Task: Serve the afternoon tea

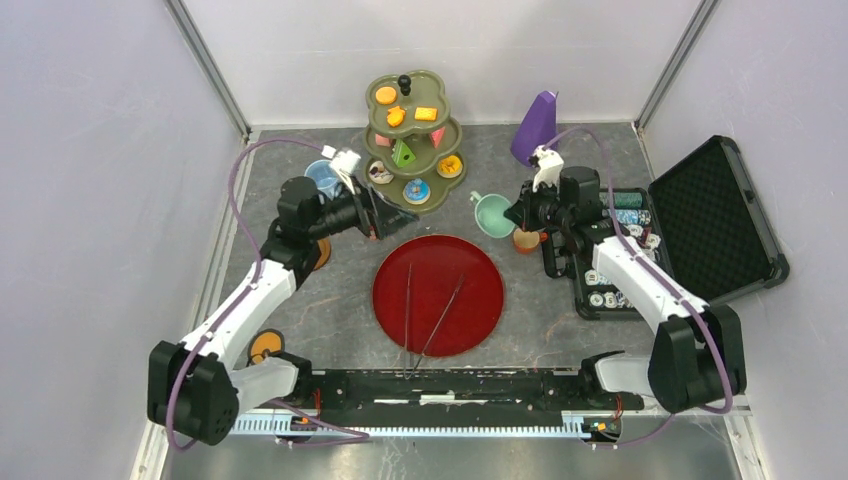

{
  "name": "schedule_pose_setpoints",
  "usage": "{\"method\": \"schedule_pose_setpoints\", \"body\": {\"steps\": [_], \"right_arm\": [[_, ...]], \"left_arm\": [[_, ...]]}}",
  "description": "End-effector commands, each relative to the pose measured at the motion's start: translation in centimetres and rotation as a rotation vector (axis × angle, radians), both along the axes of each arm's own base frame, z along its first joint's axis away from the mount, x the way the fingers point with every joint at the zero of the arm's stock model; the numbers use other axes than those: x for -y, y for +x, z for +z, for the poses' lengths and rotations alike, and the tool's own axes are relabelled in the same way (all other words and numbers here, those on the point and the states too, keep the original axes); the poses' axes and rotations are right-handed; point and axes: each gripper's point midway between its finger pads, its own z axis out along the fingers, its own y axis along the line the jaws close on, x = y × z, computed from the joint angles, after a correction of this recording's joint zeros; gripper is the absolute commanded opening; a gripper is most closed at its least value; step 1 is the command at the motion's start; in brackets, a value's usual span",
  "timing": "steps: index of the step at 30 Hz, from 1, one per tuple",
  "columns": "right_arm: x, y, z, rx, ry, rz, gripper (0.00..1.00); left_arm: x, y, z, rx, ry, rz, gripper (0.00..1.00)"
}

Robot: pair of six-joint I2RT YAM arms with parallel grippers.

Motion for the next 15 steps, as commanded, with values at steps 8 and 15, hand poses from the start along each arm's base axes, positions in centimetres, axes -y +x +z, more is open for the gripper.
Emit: {"method": "schedule_pose_setpoints", "body": {"steps": [8,15], "right_arm": [[-6.8,-7.7,1.3,0.111,-0.025,0.498,0.0],[-10.6,-11.8,0.7,0.125,-0.019,0.712,0.0]], "left_arm": [[3.8,-8.9,-2.6,0.637,0.726,-0.457,0.95],[3.3,-9.7,-4.7,0.627,0.829,-0.527,0.95]]}}
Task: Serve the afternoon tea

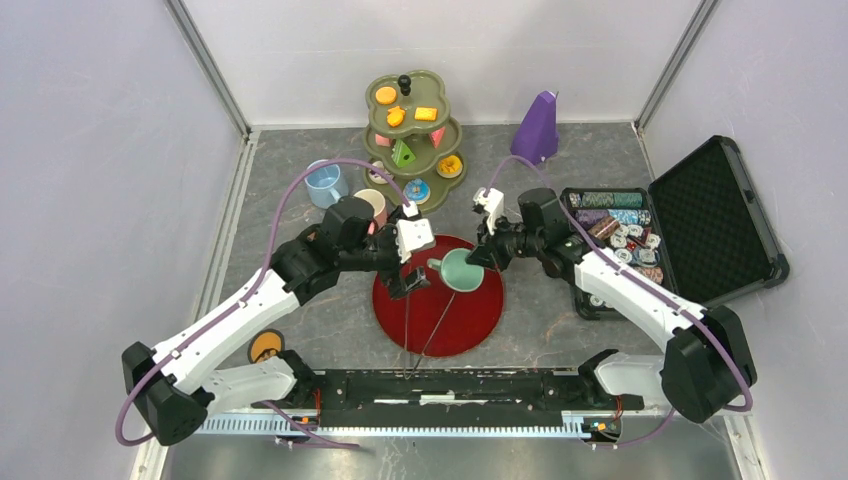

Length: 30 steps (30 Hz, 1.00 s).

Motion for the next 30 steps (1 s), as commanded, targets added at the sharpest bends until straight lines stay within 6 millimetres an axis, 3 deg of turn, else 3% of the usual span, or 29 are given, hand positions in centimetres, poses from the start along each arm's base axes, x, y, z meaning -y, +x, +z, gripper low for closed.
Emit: {"method": "schedule_pose_setpoints", "body": {"steps": [1,8,17,25,30], "right_arm": [[-2.3,-2.1,2.0,0.081,0.075,0.159,0.0],[-3.5,-3.7,2.4,0.084,0.109,0.243,0.0],[-4.1,-4.0,2.1,0.067,0.105,0.267,0.0],[-4.1,-4.0,2.0,0.066,0.101,0.264,0.0],[-4.1,-3.8,2.1,0.067,0.1,0.257,0.0]], "left_arm": [[-1.7,-0.2,-2.4,0.065,0.191,-0.058,0.95],[-0.6,-1.8,-4.3,-0.035,0.237,-0.148,0.92],[1.3,-1.5,-5.4,-0.037,0.301,-0.169,0.76],[2.4,-0.8,-6.2,-0.002,0.355,-0.153,0.47],[2.4,-0.3,-6.1,0.042,0.36,-0.13,0.14]]}}
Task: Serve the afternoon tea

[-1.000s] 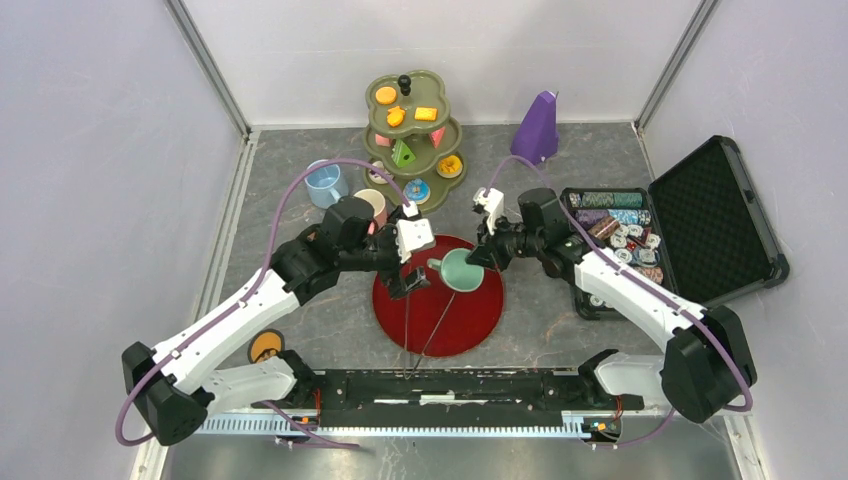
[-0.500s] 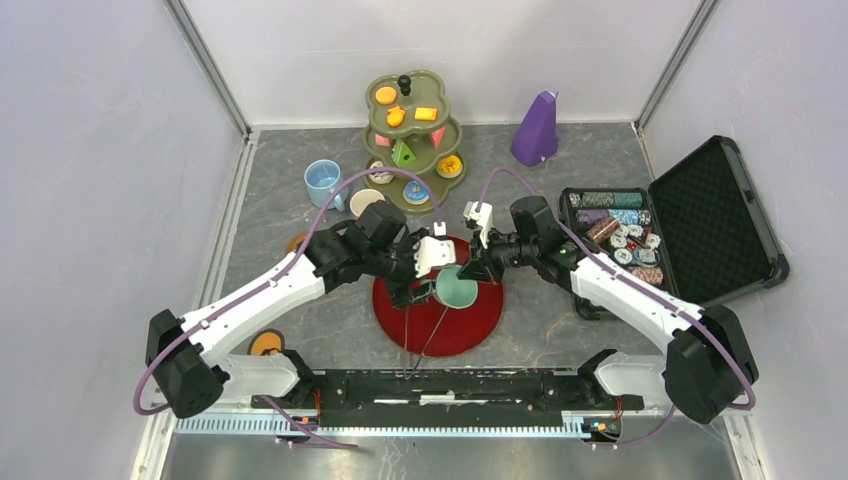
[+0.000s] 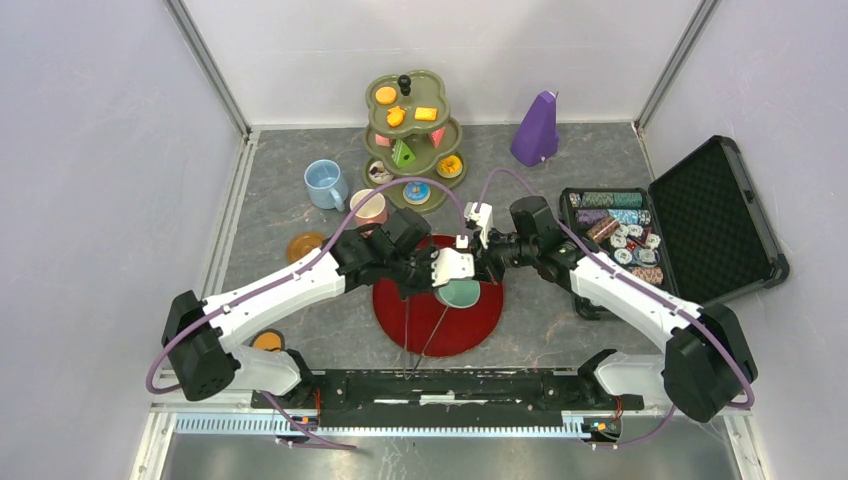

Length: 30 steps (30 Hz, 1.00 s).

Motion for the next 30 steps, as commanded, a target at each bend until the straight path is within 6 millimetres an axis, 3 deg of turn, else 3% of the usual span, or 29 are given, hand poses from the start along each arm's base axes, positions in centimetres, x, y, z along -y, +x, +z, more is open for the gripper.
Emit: {"method": "schedule_pose_setpoints", "body": {"steps": [1,3,7,10,13,15,17,20,23,26,30], "right_arm": [[-1.3,0.6,2.6,0.064,0.071,0.027,0.06],[-1.2,0.8,2.7,0.07,0.065,0.013,0.18],[-0.9,1.6,3.1,0.091,0.06,-0.036,0.41],[-0.1,3.3,3.8,0.121,0.037,-0.14,0.63],[1.2,5.2,5.8,0.156,0.061,-0.276,0.83],[2.2,6.3,7.6,0.159,0.119,-0.347,0.9],[3.2,7.1,9.1,0.171,0.159,-0.406,0.93],[4.5,8.0,9.8,0.183,0.171,-0.474,0.95],[5.7,8.5,9.1,0.178,0.151,-0.525,0.95],[6.7,8.8,8.1,0.15,0.135,-0.557,0.95],[7.0,8.7,7.7,0.124,0.143,-0.559,0.95]], "left_arm": [[1.0,1.8,2.1,0.126,-0.041,0.007,0.08],[0.5,2.2,2.1,0.149,-0.029,0.031,0.03],[-0.6,2.8,2.7,0.214,-0.058,0.097,0.02],[-1.5,3.3,3.5,0.272,-0.113,0.167,0.02],[-2.8,3.9,4.0,0.327,-0.158,0.268,0.02],[-3.8,4.4,4.2,0.352,-0.185,0.352,0.02],[-4.9,5.1,4.4,0.373,-0.217,0.46,0.02],[-8.1,7.2,5.1,0.453,-0.257,0.743,0.02],[-12.2,8.4,6.0,0.518,-0.3,1.048,0.02],[-16.2,8.4,7.1,0.551,-0.384,1.325,0.02],[-20.0,8.0,9.0,0.568,-0.544,1.524,0.02]]}}
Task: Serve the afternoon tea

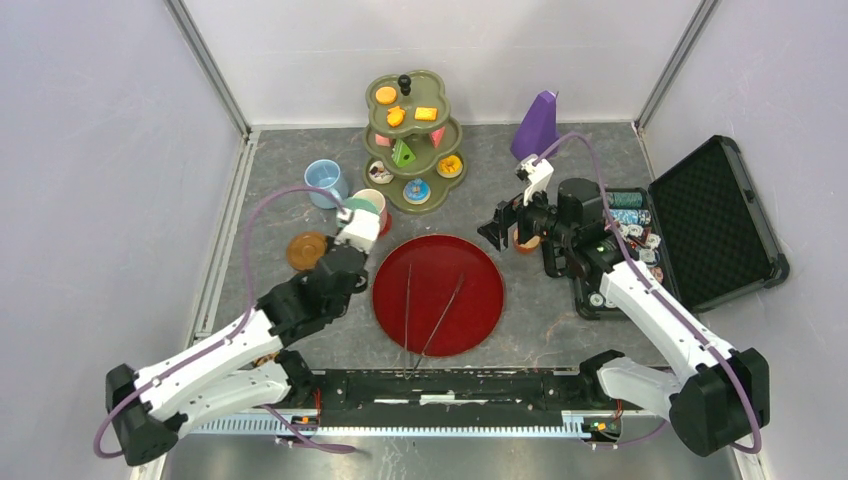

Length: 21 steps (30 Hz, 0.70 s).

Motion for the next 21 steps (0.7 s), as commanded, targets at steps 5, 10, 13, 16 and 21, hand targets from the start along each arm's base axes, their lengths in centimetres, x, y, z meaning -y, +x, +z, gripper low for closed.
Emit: {"method": "schedule_pose_setpoints", "body": {"steps": [5,10,13,16,21], "right_arm": [[0.7,0.3,0.4,0.008,0.031,-0.028,0.95],[0.6,0.1,0.2,-0.003,0.036,-0.023,0.95],[0.8,-0.1,0.0,-0.006,0.034,-0.026,0.95],[1.1,-0.3,-0.4,-0.007,0.031,-0.032,0.95],[1.4,-0.5,-0.8,-0.013,0.029,-0.038,0.95]], "left_arm": [[-9.7,1.8,4.6,0.251,-0.523,0.54,0.02],[-11.7,4.5,1.4,0.143,-0.623,0.618,0.02],[-12.1,5.8,-0.5,0.138,-0.611,0.654,0.02],[-11.9,6.5,-3.1,0.121,-0.636,0.693,0.02],[-12.0,6.7,-6.9,0.132,-0.692,0.745,0.02]]}}
